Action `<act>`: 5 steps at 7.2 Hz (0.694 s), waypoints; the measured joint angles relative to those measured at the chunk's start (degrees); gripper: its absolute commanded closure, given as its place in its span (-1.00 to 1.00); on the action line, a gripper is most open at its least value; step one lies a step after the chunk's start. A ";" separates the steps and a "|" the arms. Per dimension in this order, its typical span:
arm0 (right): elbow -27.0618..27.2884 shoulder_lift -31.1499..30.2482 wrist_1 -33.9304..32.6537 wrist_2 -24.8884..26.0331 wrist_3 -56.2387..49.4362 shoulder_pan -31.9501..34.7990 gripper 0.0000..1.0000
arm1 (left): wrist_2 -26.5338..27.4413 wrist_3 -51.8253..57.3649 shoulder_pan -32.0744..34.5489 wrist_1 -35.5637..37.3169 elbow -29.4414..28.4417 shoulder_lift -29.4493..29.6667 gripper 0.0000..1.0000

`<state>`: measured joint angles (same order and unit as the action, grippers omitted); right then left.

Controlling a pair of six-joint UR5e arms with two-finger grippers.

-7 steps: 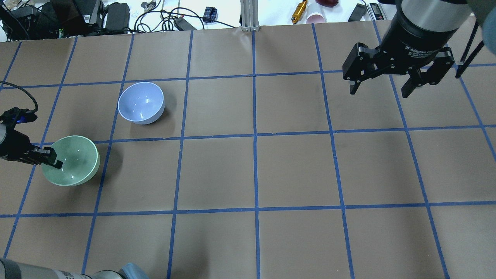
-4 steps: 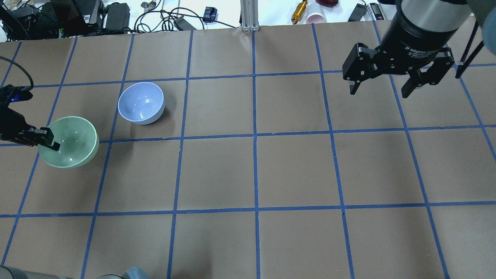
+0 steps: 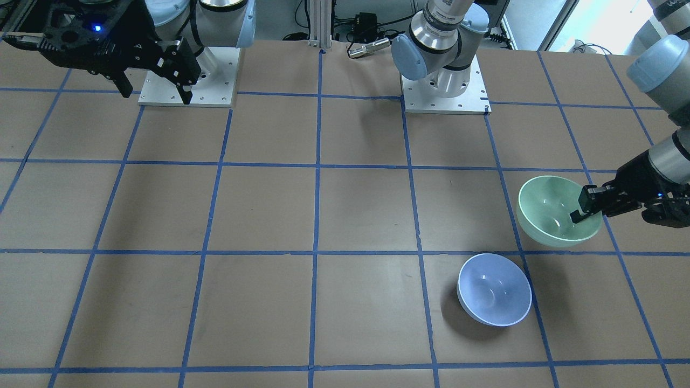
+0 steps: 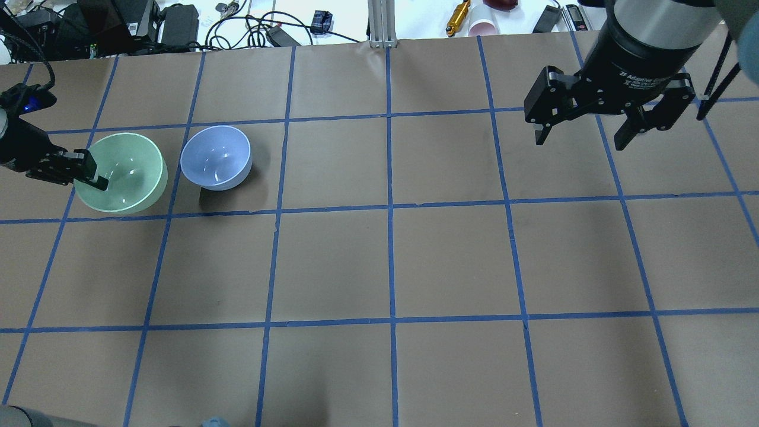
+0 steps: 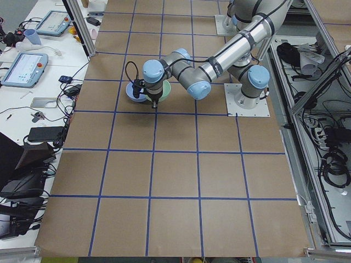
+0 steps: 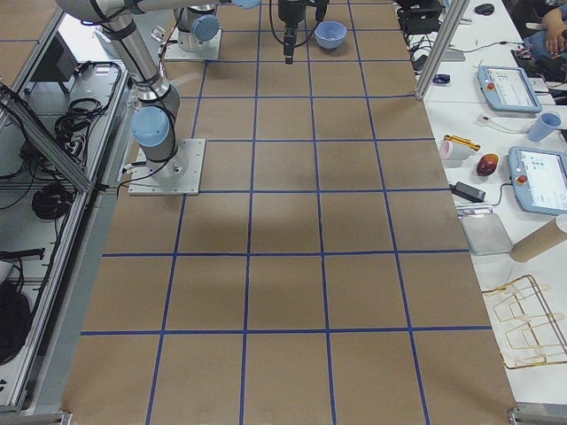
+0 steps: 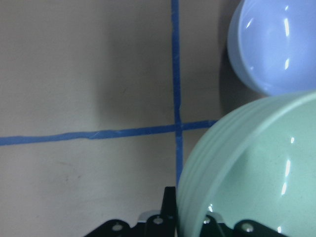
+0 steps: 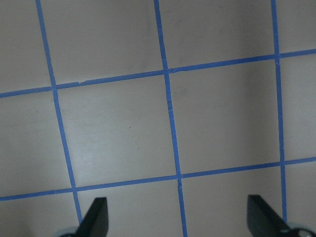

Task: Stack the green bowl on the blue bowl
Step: 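Lift the green bowl with the left gripper toward the blue bowl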

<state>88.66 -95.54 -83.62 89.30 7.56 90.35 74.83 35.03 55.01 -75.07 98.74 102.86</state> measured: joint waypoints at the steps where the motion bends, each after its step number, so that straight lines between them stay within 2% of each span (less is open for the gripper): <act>1: -0.01 0.00 0.02 0.00 0.00 0.00 -1.00 | -3.14 -2.04 0.60 0.10 -0.24 0.45 1.00; 5: 0.00 0.00 -0.03 0.00 0.00 0.00 -1.00 | -5.74 -11.99 7.41 2.44 -3.05 4.48 1.00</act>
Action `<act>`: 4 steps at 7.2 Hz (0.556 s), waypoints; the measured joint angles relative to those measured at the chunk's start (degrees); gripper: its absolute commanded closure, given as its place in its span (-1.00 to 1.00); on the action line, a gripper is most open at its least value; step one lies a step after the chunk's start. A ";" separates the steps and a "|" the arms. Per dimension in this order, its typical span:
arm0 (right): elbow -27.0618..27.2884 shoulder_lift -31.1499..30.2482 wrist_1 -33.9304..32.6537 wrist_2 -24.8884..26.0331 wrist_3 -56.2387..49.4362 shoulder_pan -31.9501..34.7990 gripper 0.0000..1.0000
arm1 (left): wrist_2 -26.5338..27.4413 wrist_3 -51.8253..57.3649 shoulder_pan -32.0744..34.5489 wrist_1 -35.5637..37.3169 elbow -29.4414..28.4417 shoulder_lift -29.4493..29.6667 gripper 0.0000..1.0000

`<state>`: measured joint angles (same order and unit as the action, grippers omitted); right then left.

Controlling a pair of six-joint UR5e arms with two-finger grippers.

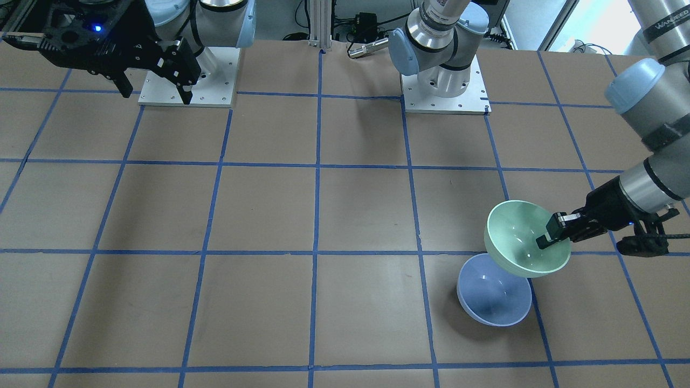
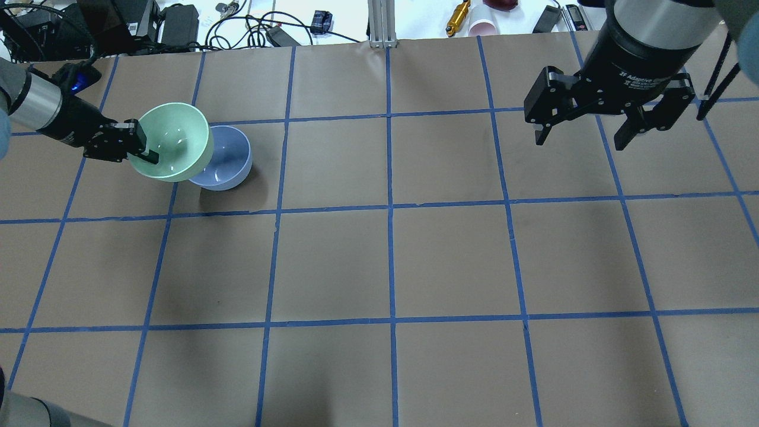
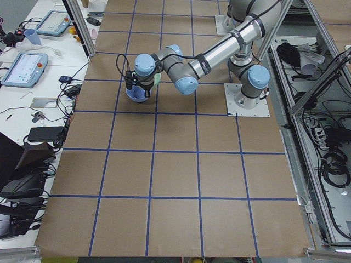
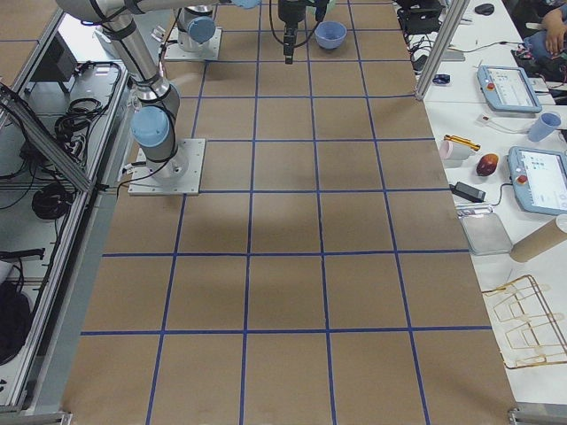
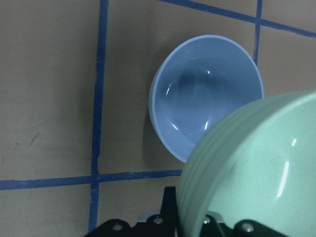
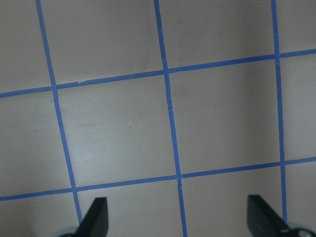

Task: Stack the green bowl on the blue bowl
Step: 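Lower the green bowl into the blue bowl with the left gripper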

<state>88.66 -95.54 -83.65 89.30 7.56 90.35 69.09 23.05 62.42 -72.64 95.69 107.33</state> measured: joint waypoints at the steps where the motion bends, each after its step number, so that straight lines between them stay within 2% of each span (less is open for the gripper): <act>1: -0.01 0.00 -0.01 0.00 0.00 0.00 -1.00 | -0.06 -0.77 0.74 1.34 -1.40 1.73 1.00; 4: -0.03 0.00 0.02 0.00 0.00 0.00 -1.00 | 0.22 -1.34 1.61 2.31 -5.45 6.82 1.00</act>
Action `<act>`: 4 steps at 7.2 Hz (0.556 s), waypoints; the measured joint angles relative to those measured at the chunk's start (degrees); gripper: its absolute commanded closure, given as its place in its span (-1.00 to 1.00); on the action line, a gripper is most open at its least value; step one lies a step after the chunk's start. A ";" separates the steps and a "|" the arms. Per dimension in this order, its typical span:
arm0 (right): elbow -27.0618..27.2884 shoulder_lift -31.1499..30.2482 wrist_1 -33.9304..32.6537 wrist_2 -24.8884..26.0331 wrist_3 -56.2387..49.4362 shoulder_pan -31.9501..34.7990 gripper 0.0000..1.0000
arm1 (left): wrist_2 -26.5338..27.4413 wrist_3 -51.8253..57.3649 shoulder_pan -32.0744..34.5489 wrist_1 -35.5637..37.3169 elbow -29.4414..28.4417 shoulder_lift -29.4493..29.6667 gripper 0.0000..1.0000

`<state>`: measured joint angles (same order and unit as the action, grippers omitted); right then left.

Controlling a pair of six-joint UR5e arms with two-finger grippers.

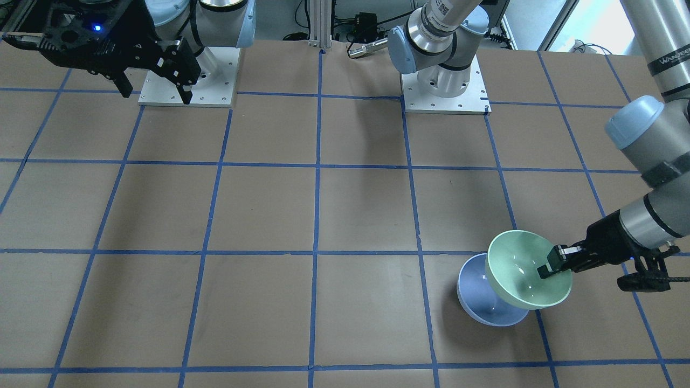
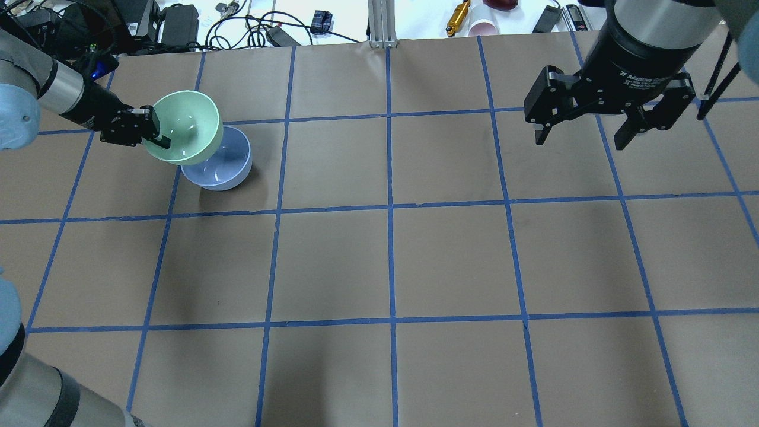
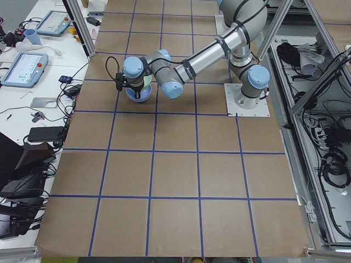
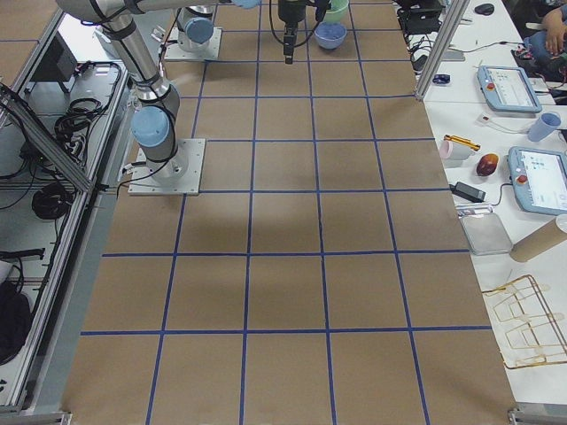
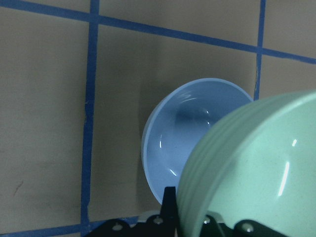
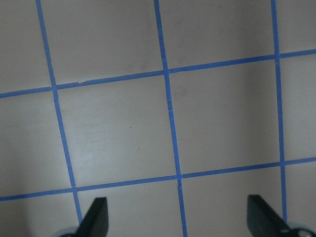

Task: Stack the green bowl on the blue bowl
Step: 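Lower the green bowl into the blue bowl with the left gripper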

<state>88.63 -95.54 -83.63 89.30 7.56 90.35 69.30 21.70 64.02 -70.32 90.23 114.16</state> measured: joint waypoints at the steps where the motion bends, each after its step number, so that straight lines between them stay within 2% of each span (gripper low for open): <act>1: -0.02 0.00 0.01 0.00 0.00 0.00 -1.00 | 0.09 -0.07 0.44 0.14 -0.68 1.03 1.00; 4: -0.01 0.00 -0.02 0.00 0.00 0.00 -1.00 | 1.74 -0.14 1.20 0.38 -2.22 2.74 1.00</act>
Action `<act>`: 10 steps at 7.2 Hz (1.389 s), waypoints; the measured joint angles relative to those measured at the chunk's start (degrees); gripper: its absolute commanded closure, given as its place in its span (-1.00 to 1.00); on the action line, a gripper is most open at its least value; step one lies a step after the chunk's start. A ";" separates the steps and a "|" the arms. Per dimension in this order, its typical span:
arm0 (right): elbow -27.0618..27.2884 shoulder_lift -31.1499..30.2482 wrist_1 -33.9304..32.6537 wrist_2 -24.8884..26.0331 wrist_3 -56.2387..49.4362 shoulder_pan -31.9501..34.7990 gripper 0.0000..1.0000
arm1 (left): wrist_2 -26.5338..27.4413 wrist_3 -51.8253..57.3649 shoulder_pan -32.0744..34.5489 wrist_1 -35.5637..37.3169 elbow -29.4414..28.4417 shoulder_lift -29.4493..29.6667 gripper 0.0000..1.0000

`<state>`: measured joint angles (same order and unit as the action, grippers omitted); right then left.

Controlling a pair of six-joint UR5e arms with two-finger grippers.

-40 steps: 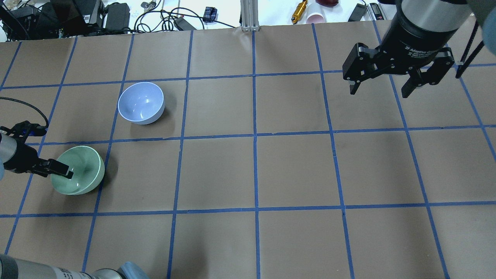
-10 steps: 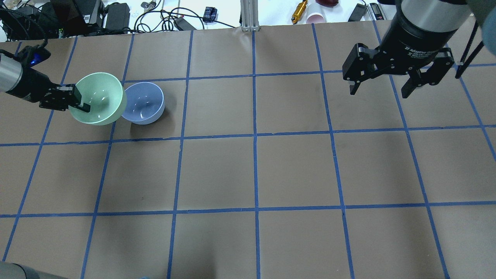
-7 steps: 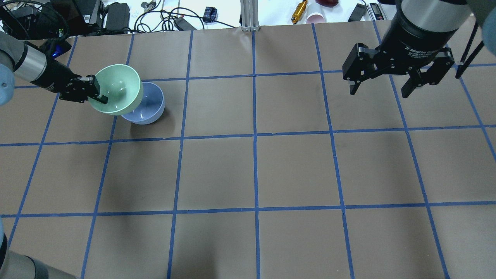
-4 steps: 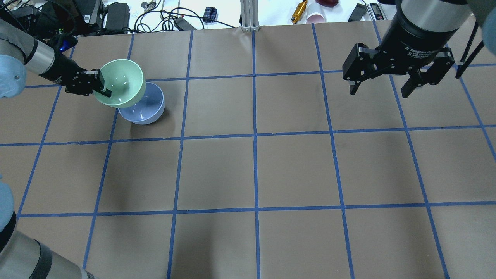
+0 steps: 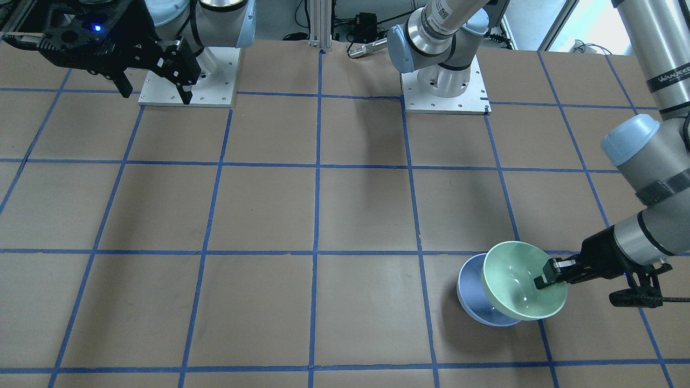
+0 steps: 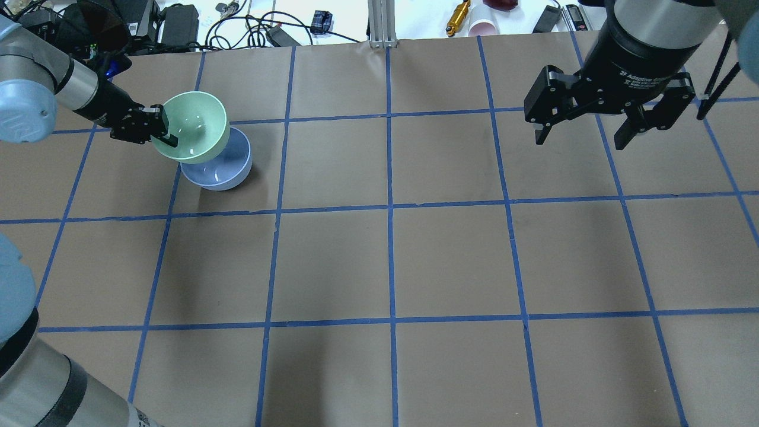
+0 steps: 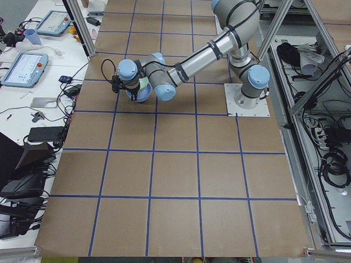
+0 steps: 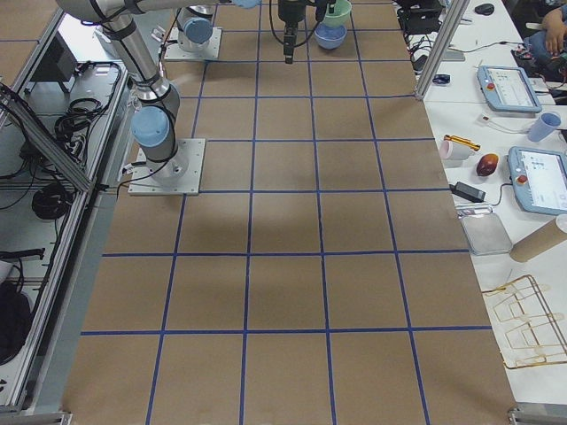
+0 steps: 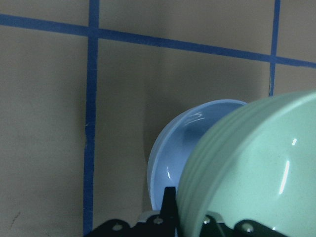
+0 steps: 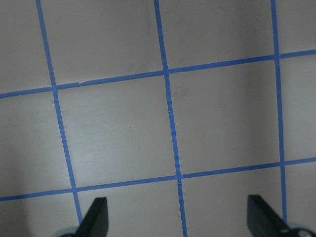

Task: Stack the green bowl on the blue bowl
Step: 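Lower the green bowl into the blue bowl with the left gripper, then open the left gripper and raise it off the green bowl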

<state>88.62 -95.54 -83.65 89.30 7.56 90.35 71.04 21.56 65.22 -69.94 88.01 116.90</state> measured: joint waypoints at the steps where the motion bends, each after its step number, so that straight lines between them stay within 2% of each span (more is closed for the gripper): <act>1: -0.01 0.00 0.04 0.00 0.00 0.00 -1.00 | 0.74 0.03 0.04 0.04 -0.11 0.14 1.00; 5: -0.02 0.00 0.02 0.00 0.00 0.00 -1.00 | 1.31 -0.08 0.60 0.07 -0.07 0.63 0.98; 6: -0.03 0.00 0.04 0.00 0.00 0.00 -1.00 | 1.35 -0.08 0.87 0.07 0.02 0.63 -0.36; 7: -0.03 0.00 0.06 0.00 0.00 0.00 -1.00 | 1.35 -0.06 0.98 0.07 0.15 0.63 -0.84; 10: 0.01 0.00 0.01 0.00 0.00 0.00 -1.00 | 1.29 -0.03 1.10 -0.53 0.32 0.24 -0.85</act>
<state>88.63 -95.54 -83.64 89.30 7.56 90.35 72.34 21.53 66.32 -70.47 88.33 117.14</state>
